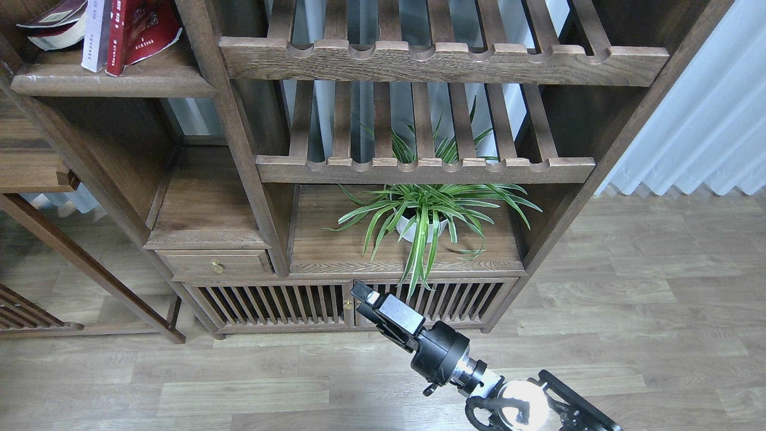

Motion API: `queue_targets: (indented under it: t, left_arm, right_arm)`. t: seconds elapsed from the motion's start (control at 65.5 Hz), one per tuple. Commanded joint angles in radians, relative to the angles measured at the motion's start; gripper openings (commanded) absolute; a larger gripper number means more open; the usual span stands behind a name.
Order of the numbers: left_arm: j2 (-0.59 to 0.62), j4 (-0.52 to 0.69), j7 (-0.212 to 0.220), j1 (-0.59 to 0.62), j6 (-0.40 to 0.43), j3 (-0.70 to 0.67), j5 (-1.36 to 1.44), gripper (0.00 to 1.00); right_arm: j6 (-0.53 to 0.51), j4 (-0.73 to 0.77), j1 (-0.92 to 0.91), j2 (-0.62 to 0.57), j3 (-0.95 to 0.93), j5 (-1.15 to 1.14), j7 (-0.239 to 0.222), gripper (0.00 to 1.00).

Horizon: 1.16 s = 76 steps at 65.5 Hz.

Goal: Organize books on shelf

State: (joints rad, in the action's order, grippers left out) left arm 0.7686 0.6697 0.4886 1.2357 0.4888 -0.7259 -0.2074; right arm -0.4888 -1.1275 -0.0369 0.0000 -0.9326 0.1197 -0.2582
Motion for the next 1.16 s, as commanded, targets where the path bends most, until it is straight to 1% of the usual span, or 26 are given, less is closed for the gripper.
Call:
queue_targets:
  t: [0.0, 0.137, 0.229, 0.305, 0.427, 0.549, 0.672, 0.702, 0.717, 0.748, 0.809, 0.931, 1.053, 1.145]
  left_arm:
    - [0.061, 0.123, 0.000, -0.110, 0.000, -0.081, -0.003, 0.63]
    - [0.087, 0.246, 0.000, -0.261, 0.000, -0.211, -0.006, 0.63]
    - [0.110, 0.356, 0.000, -0.375, 0.000, -0.288, -0.010, 0.64]
    - [0.118, 0.470, 0.000, -0.493, 0.000, -0.365, -0.017, 0.65]
    - [0.110, 0.577, 0.000, -0.604, 0.000, -0.425, -0.018, 0.67]
    - [0.092, 0.585, 0.000, -0.668, 0.000, -0.428, -0.020, 0.67]
    - [0.075, 0.593, 0.000, -0.769, 0.000, -0.428, -0.032, 0.73]
    - [0.071, 0.593, -0.007, -0.798, 0.000, -0.428, -0.038, 0.74]
    - [0.040, 0.593, -0.024, -0.847, 0.000, -0.425, -0.046, 0.75]
    - [0.026, 0.593, -0.027, -0.863, 0.000, -0.425, -0.046, 0.75]
    - [-0.032, 0.593, -0.027, -0.920, 0.000, -0.423, -0.046, 0.75]
    - [-0.120, 0.585, -0.028, -0.976, 0.000, -0.425, -0.046, 0.75]
    - [-0.196, 0.580, -0.030, -1.018, 0.000, -0.426, -0.046, 0.78]
    - [-0.232, 0.576, -0.028, -1.049, 0.000, -0.425, -0.046, 0.86]
  right_arm:
    - [0.000, -0.003, 0.000, 0.000, -0.023, 0.001, 0.000, 1.00]
    - [0.000, -0.005, -0.001, 0.000, -0.034, 0.005, 0.002, 1.00]
    - [0.000, -0.005, 0.000, 0.000, -0.046, 0.006, 0.002, 1.00]
    - [0.000, -0.005, 0.000, 0.000, -0.054, 0.006, 0.000, 1.00]
    - [0.000, -0.008, 0.000, 0.000, -0.057, 0.008, 0.000, 1.00]
    - [0.000, -0.014, -0.001, 0.000, -0.057, 0.006, 0.000, 1.00]
    - [0.000, -0.014, -0.008, 0.000, -0.055, 0.003, -0.001, 1.00]
    - [0.000, -0.015, -0.011, 0.000, -0.057, 0.005, 0.000, 1.00]
    - [0.000, -0.018, -0.026, 0.000, -0.058, 0.003, 0.000, 1.00]
    - [0.000, -0.018, -0.031, 0.000, -0.061, 0.005, 0.000, 1.00]
    - [0.000, -0.018, -0.041, 0.000, -0.069, 0.005, 0.000, 1.00]
    - [0.000, -0.018, -0.043, 0.000, -0.069, 0.005, 0.002, 1.00]
    - [0.000, -0.018, -0.043, 0.000, -0.069, 0.005, 0.000, 1.00]
    - [0.000, -0.021, -0.044, 0.000, -0.071, 0.000, -0.006, 1.00]
